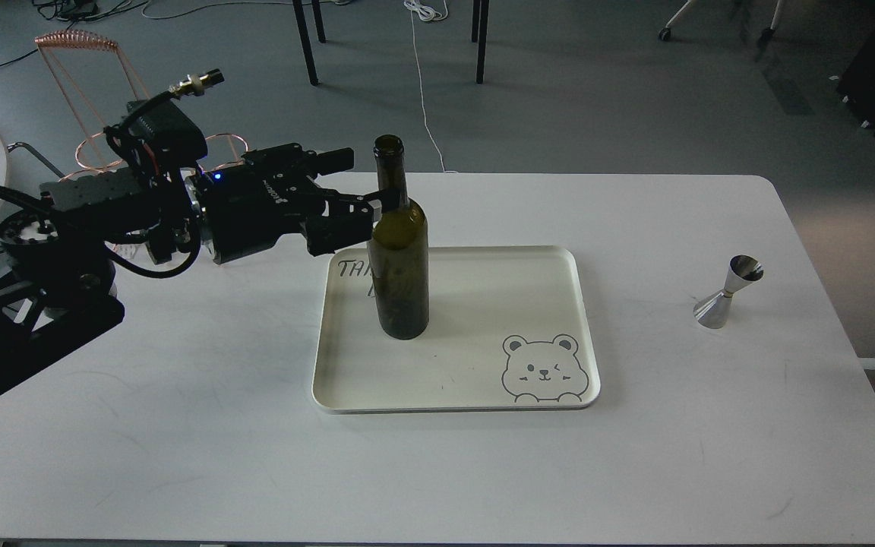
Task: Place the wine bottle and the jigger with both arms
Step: 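Reach the left gripper toward the neck of the green wine bottle, then grasp the bottle neck with the left gripper and lift it off the tray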
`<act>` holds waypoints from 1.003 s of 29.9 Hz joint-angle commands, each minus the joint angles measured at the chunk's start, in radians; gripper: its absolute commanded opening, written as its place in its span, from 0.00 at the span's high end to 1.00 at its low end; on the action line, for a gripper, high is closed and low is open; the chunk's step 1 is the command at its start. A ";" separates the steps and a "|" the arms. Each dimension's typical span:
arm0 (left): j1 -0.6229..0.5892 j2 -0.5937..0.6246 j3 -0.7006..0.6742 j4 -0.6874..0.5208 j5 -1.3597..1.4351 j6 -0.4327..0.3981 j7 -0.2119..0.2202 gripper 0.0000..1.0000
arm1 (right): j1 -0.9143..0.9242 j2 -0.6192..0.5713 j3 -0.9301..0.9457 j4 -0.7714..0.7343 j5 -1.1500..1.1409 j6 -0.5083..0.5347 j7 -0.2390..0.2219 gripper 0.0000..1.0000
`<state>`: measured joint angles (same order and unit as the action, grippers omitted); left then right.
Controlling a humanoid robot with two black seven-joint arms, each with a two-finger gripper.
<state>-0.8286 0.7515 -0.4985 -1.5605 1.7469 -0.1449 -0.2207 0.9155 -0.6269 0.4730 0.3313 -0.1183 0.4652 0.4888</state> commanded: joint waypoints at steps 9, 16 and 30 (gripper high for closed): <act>0.000 -0.081 0.000 0.062 0.016 0.024 0.034 0.37 | -0.006 0.003 0.001 0.002 0.037 0.000 0.000 0.03; -0.001 -0.086 0.000 0.066 0.028 0.050 0.037 0.55 | -0.007 -0.004 0.007 0.000 0.037 0.001 0.000 0.03; -0.015 0.002 -0.072 0.011 0.013 0.110 0.035 0.81 | -0.010 -0.002 0.012 0.000 0.037 -0.002 0.000 0.03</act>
<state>-0.8406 0.7198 -0.5388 -1.5345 1.7664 -0.0422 -0.1849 0.9049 -0.6290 0.4844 0.3314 -0.0811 0.4648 0.4888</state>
